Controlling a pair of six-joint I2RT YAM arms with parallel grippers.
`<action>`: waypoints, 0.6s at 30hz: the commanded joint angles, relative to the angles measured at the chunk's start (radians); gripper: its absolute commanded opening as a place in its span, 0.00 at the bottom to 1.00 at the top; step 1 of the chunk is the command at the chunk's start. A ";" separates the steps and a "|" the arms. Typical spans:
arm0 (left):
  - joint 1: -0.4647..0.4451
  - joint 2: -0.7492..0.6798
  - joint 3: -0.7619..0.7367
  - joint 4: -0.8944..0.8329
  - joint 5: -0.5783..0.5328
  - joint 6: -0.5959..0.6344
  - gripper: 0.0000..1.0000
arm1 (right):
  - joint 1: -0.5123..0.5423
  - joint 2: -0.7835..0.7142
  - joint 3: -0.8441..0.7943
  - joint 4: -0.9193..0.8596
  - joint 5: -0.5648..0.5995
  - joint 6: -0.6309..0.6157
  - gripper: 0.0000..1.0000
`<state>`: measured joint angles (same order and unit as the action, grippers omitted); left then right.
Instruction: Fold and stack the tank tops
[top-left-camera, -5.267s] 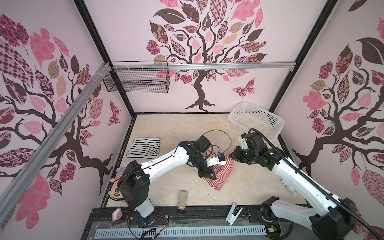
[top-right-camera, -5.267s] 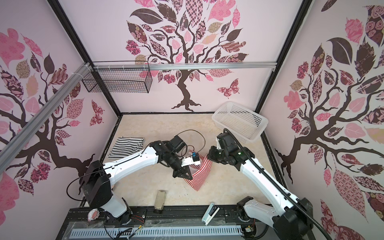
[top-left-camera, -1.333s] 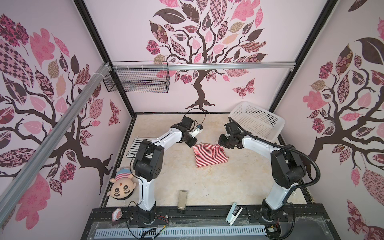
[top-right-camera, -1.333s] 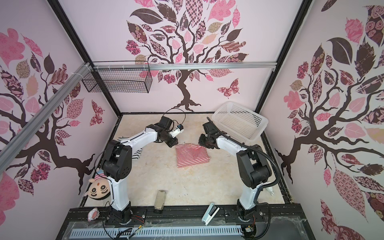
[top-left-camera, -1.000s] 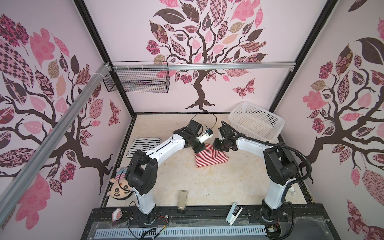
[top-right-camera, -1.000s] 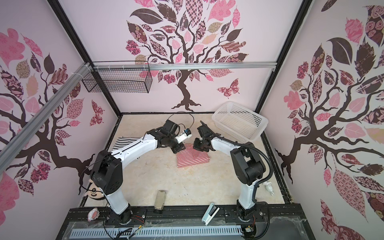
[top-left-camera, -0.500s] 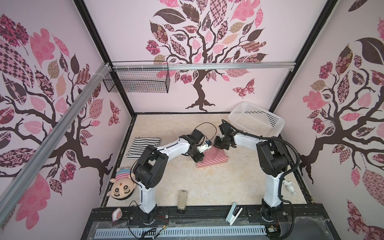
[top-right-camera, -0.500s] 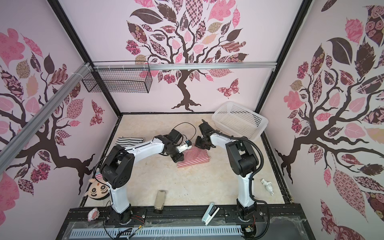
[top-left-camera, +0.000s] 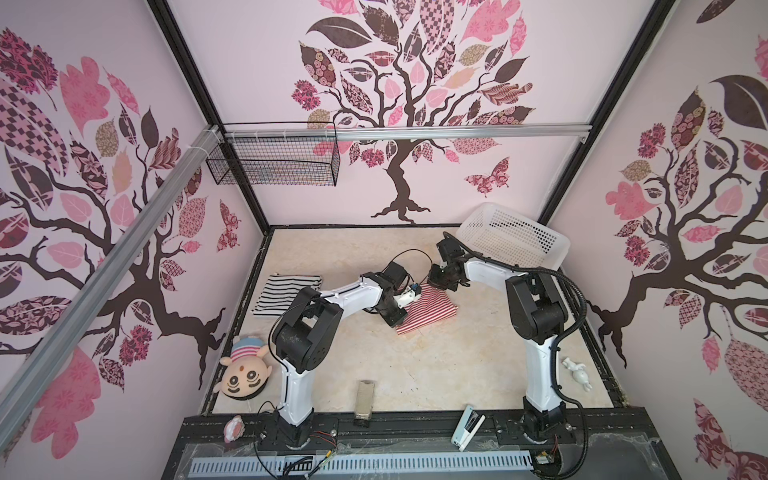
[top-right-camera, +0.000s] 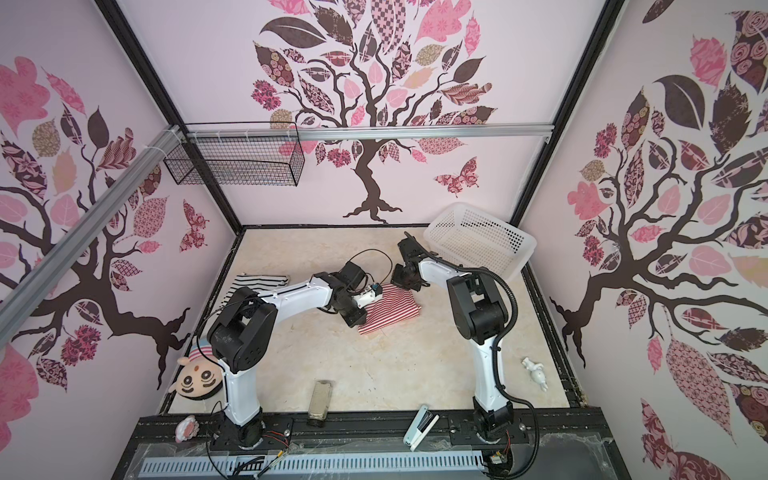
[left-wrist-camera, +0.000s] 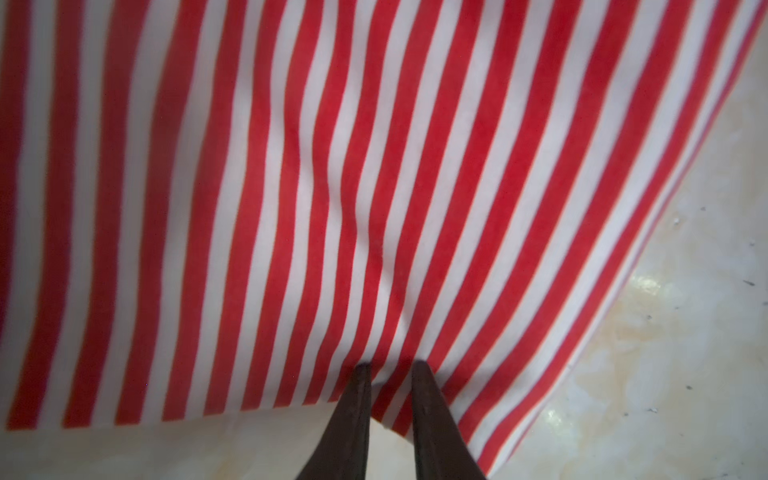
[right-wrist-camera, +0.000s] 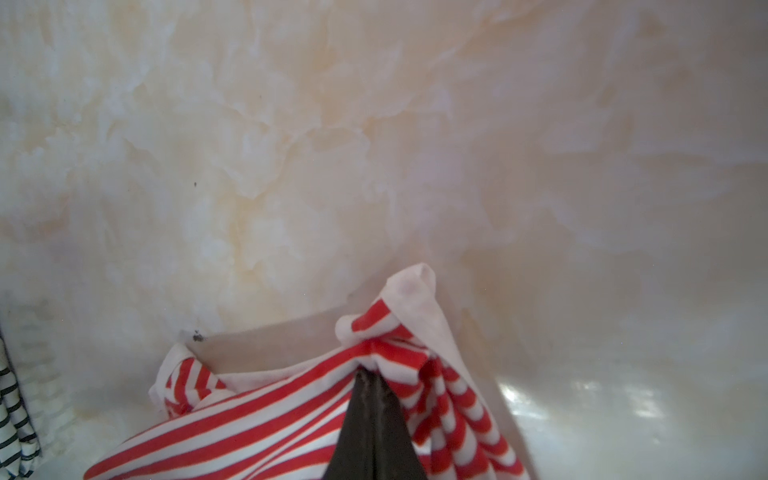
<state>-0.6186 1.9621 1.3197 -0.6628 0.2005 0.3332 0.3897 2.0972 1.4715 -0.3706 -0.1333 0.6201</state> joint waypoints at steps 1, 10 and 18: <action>0.000 0.000 -0.003 -0.017 -0.026 -0.014 0.22 | 0.025 -0.152 -0.073 -0.033 0.073 -0.025 0.03; 0.010 -0.021 0.129 -0.045 -0.032 0.000 0.24 | 0.122 -0.450 -0.329 -0.019 0.065 0.024 0.17; 0.019 0.169 0.375 -0.112 -0.024 -0.002 0.24 | 0.127 -0.489 -0.496 0.053 0.059 0.038 0.16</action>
<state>-0.6041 2.0674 1.6363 -0.7284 0.1730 0.3290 0.5213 1.6108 0.9977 -0.3325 -0.0849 0.6510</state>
